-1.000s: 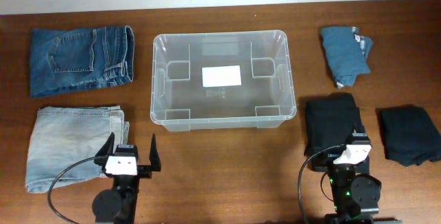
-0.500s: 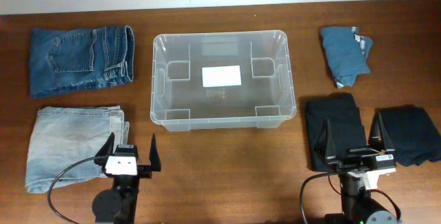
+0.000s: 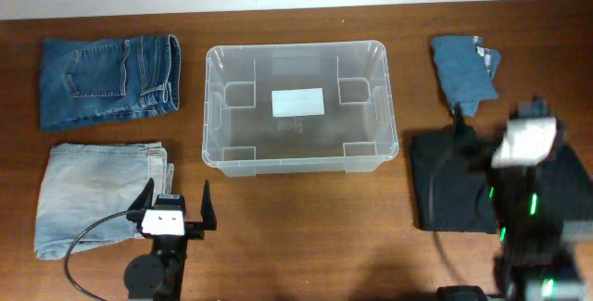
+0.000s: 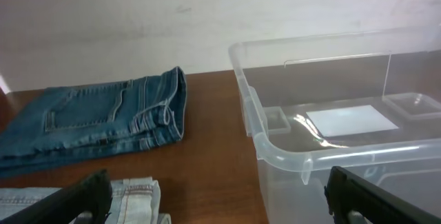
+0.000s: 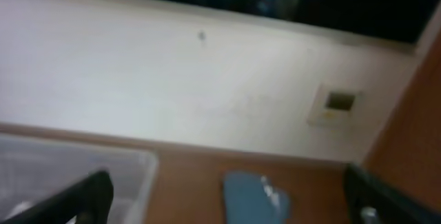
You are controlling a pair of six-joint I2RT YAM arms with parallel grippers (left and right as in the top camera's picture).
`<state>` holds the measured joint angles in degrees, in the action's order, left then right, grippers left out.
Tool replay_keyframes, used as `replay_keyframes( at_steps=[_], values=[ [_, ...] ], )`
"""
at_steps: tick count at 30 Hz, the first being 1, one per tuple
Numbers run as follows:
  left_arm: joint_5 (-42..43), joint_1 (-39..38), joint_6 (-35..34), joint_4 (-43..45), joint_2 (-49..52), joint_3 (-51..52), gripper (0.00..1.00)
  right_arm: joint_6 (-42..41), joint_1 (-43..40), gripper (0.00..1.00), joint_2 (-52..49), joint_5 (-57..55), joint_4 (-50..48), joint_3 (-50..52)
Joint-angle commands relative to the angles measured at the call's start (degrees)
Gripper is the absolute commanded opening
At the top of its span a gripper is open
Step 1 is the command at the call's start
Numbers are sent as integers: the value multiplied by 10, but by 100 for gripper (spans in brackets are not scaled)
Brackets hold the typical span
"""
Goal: Pack container
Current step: 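Reach right gripper to the folded blue-grey garment and grasp it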
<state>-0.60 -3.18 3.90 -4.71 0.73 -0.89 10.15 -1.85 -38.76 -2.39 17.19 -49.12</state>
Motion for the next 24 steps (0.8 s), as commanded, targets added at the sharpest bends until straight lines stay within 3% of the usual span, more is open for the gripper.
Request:
replay_keyframes(
  at_steps=[1, 7, 10, 16, 24],
  values=[
    [4, 3, 7, 0, -4, 4, 99, 10, -43, 99, -154, -19, 95, -164],
    [4, 3, 7, 0, -4, 4, 99, 18, -124, 98, -429, 48, 334, -480],
    [4, 3, 7, 0, -4, 4, 99, 14, -132, 98, -517, 54, 392, -559],
    [4, 3, 7, 0, -4, 4, 99, 49, -126, 98, -621, 64, 388, -577],
    [4, 3, 7, 0, -4, 4, 99, 74, -106, 98, -749, -41, 335, -577]
  ],
)
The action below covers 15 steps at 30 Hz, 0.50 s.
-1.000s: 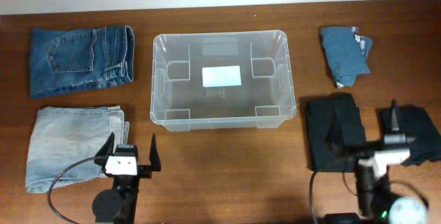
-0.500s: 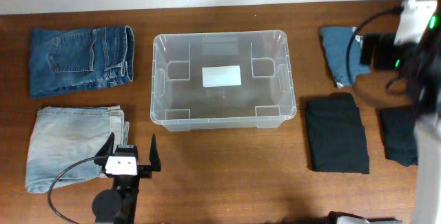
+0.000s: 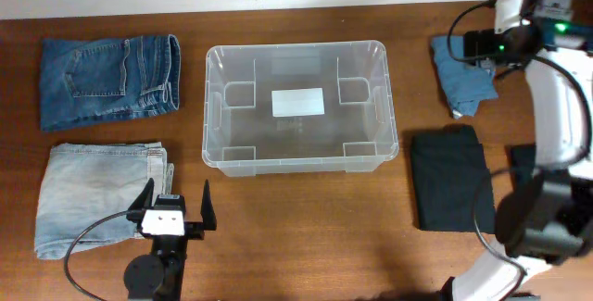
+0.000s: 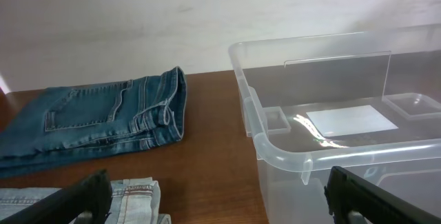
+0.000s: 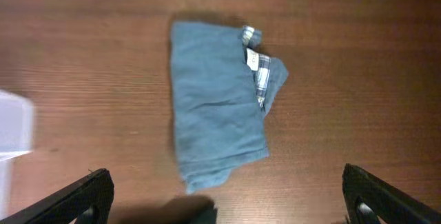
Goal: Pack container
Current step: 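Reach right gripper to the folded blue-grey garment and grasp it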
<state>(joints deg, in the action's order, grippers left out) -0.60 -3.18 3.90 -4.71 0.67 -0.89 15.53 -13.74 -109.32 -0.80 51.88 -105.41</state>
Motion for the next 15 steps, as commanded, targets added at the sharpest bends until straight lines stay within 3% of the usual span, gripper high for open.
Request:
replay_keyframes(
  at_steps=[1, 7, 15],
  values=[
    [4, 3, 7, 0, -4, 4, 99, 32, 18, 99, -57, -66, -14, -14],
    [4, 3, 7, 0, -4, 4, 99, 46, 55, 98, -123, -170, -47, -14],
    [4, 3, 7, 0, -4, 4, 99, 70, 61, 99, -179, -175, -79, -14]
  ],
)
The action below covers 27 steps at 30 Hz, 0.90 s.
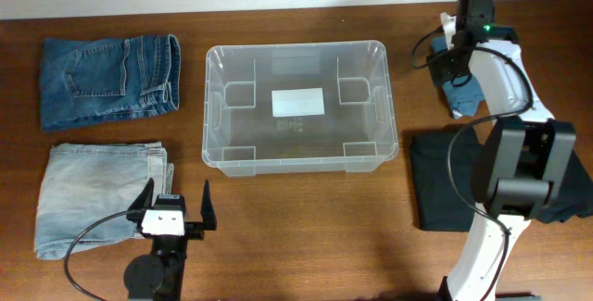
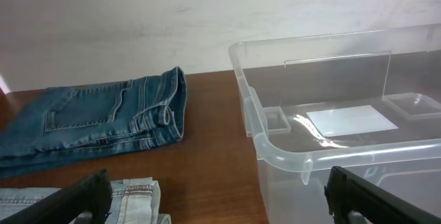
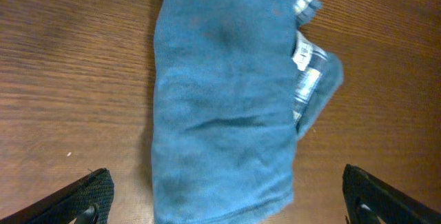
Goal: Pack container
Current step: 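Reach right gripper to the folded blue-grey garment and grasp it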
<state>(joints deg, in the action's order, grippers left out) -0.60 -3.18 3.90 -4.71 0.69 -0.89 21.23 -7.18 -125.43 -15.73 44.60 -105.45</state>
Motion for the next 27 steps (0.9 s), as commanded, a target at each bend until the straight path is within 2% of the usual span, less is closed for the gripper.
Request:
replay_keyframes(
  at_steps=[1, 14, 27],
  values=[
    [4, 3, 7, 0, -4, 4, 99, 15, -7, 98, -23, -25, -9, -13],
    [4, 3, 7, 0, -4, 4, 99, 60, -6, 98, -60, 3, -24, -12],
    [4, 3, 7, 0, -4, 4, 99, 64, -4, 98, -96, 3, -27, -12]
  ],
)
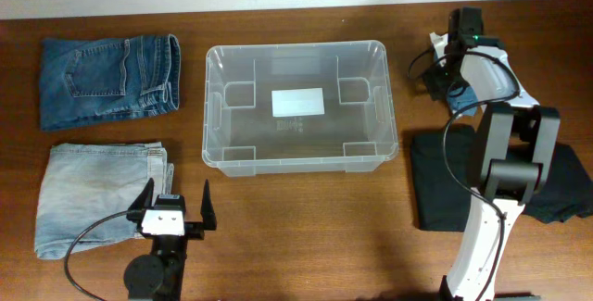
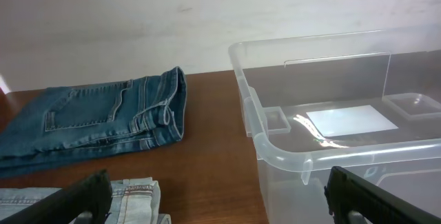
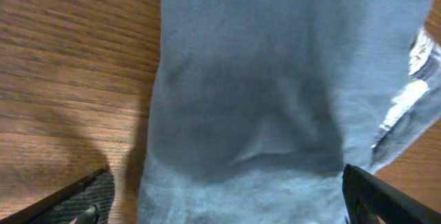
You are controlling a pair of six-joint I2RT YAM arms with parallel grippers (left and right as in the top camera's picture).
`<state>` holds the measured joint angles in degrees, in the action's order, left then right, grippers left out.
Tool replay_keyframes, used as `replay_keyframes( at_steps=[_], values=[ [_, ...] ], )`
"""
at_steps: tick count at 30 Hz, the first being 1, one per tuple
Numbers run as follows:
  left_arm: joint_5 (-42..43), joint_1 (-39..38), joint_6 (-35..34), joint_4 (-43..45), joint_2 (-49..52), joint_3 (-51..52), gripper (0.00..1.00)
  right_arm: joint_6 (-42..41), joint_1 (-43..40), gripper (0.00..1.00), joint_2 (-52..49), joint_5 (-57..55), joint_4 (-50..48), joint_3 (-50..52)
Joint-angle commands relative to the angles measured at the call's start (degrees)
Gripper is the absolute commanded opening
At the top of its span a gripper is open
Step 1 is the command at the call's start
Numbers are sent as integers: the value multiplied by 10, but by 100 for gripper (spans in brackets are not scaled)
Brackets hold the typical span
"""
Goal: Pack container
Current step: 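Reach right gripper to the folded blue-grey garment and grasp it, then lift the blue-grey garment and carry it over the clear bin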
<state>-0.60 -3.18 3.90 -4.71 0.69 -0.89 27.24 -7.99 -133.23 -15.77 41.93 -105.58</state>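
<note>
The clear plastic container (image 1: 209,106) stands empty at the table's middle, with a white label on its floor; its near rim (image 2: 324,156) shows in the left wrist view. My right gripper (image 3: 227,207) is open and low over the folded blue cloth (image 3: 275,79), one finger on each side of it. From overhead that gripper (image 1: 447,77) hides most of the blue cloth (image 1: 460,103) at the far right. My left gripper (image 1: 174,205) rests open at the front left, holding nothing, beside the light jeans (image 1: 97,194).
Folded dark blue jeans (image 1: 107,79) lie at the far left, and also appear as dark jeans (image 2: 96,117) ahead of the left wrist. A folded black garment (image 1: 449,179) lies at the right, in front of the blue cloth. The right arm's cable loops above it.
My right gripper has come down closer onto the blue cloth, which now fills its wrist view. It is still open. The left arm and all garments have not moved.
My right arm was first over the black garment, its camera facing the wall. Then it was out at the far right corner above the blue cloth, then nearer to it, and now low with fingers astride it. The left arm stayed parked.
</note>
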Motion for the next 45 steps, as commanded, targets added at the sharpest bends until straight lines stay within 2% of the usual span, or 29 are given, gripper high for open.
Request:
replay_keyframes(
  at_steps=[1, 7, 12, 19, 25, 28, 32, 34, 38, 42, 45],
  values=[
    [4, 3, 7, 0, -4, 4, 99, 4, 4, 99, -20, 3, 0, -11],
    [4, 3, 7, 0, -4, 4, 99, 10, 0, 100, -33, 3, -8, -11],
    [4, 3, 7, 0, -4, 4, 99, 10, -15, 93, -33, 4, -10, -11],
    [4, 3, 7, 0, -4, 4, 99, 10, -34, 77, -34, 36, -2, -9],
    [4, 3, 7, 0, -4, 4, 100, 10, -33, 49, -35, 36, -2, -8],
    [4, 3, 7, 0, -4, 4, 99, 8, -33, 31, -35, 36, -2, -8],
    [4, 3, 7, 0, -4, 4, 99, -27, -33, 23, -35, 35, -2, -12],
    [4, 3, 7, 0, -4, 4, 99, -56, -33, 16, -34, 35, -2, -21],
    [4, 3, 7, 0, -4, 4, 99, -164, -33, 4, -21, 40, 44, -86],
    [4, 3, 7, 0, -4, 4, 99, -196, -33, 4, -13, 95, 142, -193],
    [4, 3, 7, 0, -4, 4, 99, -250, -33, 4, -9, 158, 235, -303]
  ],
)
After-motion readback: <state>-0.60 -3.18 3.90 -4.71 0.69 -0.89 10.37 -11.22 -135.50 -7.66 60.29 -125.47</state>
